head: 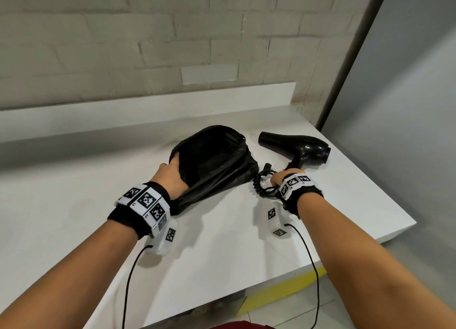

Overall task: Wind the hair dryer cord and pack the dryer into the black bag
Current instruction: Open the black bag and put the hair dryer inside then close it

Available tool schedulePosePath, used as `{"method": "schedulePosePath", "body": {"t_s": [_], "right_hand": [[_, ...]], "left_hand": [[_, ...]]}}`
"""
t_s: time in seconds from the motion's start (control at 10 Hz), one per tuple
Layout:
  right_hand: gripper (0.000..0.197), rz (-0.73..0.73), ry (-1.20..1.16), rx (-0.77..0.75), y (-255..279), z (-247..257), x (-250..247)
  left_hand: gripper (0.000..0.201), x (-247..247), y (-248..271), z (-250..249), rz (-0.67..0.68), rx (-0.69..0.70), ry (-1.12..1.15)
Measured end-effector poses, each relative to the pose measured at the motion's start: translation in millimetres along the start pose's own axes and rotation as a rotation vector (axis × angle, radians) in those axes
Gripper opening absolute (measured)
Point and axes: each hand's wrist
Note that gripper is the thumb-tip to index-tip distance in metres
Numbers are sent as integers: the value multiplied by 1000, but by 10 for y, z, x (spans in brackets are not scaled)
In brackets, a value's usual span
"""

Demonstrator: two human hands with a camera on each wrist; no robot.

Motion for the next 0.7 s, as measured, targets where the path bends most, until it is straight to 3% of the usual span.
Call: {"method": "schedulePosePath", "body": {"t_s": [0.2,0.3,0.5,0.7], "right_hand": [[24,36,-2,-21,-84,-70,-100],[7,-61,63,-11,-10,-112,-130],[7,-94,-129,-42,17,-180,-190],[24,-264,-432,-138,29,13,-268]], "left_hand": [[94,-12,-69,5,11,32,-33],[94,-15,-74,-6,20,49,-48],[93,-62,-61,-33,31,87,-71],[89,-118,-96,4,70,114,-102]]}}
Point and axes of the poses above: each hand's wrist, its own y-axis away from the middle knuckle, its own x-axis out of the palm, z = x × y, and after that the axes turned 9 degrees about y, right-handed
